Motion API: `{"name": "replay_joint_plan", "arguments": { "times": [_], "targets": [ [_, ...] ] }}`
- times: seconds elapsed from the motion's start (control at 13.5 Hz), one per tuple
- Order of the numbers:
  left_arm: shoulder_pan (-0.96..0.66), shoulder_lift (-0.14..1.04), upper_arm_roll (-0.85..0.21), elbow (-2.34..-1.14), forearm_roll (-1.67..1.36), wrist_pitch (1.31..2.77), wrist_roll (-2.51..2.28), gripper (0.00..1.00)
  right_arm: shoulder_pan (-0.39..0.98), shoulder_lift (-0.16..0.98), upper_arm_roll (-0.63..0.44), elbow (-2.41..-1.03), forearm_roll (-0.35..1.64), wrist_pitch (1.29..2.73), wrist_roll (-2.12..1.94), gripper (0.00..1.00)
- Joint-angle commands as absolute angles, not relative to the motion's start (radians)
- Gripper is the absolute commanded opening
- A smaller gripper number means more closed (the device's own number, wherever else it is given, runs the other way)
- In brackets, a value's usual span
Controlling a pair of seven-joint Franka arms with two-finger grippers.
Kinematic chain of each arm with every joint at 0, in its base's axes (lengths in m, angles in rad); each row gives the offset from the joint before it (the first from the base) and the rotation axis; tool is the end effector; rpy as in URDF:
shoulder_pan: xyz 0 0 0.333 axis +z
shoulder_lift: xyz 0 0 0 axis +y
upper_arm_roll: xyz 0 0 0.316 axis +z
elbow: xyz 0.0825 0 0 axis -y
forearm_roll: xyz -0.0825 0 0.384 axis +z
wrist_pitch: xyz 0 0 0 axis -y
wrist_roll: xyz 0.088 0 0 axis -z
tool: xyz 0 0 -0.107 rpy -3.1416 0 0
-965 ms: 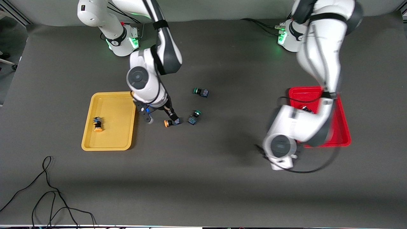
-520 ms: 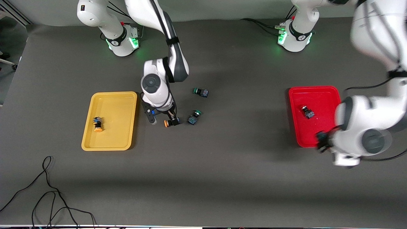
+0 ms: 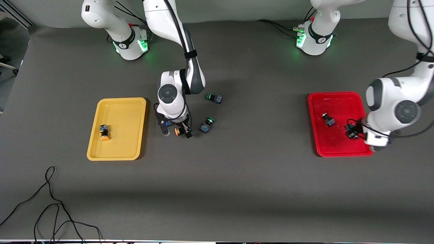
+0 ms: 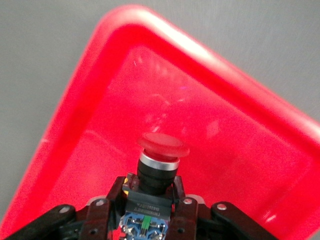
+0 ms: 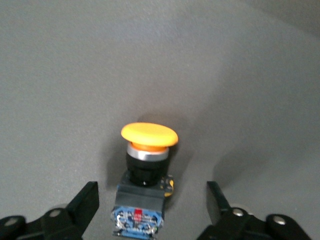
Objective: Place red and yellow buttons in trays
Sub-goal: 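Carry the red button to the red tray while the right gripper grasps yellow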
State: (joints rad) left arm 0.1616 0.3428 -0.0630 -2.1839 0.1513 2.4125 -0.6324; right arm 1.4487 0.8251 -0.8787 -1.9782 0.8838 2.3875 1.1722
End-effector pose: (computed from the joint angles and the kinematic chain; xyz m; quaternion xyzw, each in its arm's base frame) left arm 0.5455 0.0544 0.2209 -0.9510 -0.3019 0.0444 0.0499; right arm 0.4960 0.3341 0.1731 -0.8459 0.5328 -0.0232 0.0036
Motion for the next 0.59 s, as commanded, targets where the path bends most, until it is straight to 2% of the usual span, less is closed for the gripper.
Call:
{"name": "replay_joint_plan", "arguments": {
  "times": [0.0, 0.07, 0.15, 0.22, 0.3, 0.37, 0.45, 0.52],
  "targets": [
    [0.191, 0.308, -0.064, -2.266, 0.152, 2.494, -0.550, 0.00, 1.442, 0.818, -0.877, -1.970, 0.902, 2.379, 1.114, 0.35],
    [0.218, 0.305, -0.066, -2.267, 0.152, 2.494, -0.511, 0.00, 1.442, 0.818, -0.877, -1.968, 0.900, 2.378, 1.112, 0.21],
    [0.221, 0.305, -0.064, -2.267, 0.152, 2.494, -0.488, 0.07, 1.443, 0.813, -0.877, -1.965, 0.894, 2.376, 1.108, 0.17],
    [0.225, 0.307, -0.064, -2.266, 0.152, 2.496, -0.486, 0.10, 1.443, 0.802, -0.877, -1.962, 0.894, 2.370, 1.094, 0.16],
    [0.227, 0.307, -0.064, -2.264, 0.152, 2.494, -0.486, 0.23, 1.445, 0.783, -0.884, -1.957, 0.888, 2.334, 1.094, 0.16],
    [0.227, 0.307, -0.064, -2.263, 0.152, 2.494, -0.485, 0.93, 1.445, 0.769, -0.908, -1.930, 0.873, 2.259, 1.094, 0.16],
    [0.226, 0.307, -0.066, -2.257, 0.152, 2.487, -0.486, 1.00, 1.456, 0.755, -0.967, -1.889, 0.838, 2.167, 1.097, 0.16],
    [0.225, 0.302, -0.066, -2.253, 0.150, 2.484, -0.488, 1.00, 1.457, 0.743, -1.020, -1.840, 0.821, 2.061, 1.098, 0.16]
  ]
}}
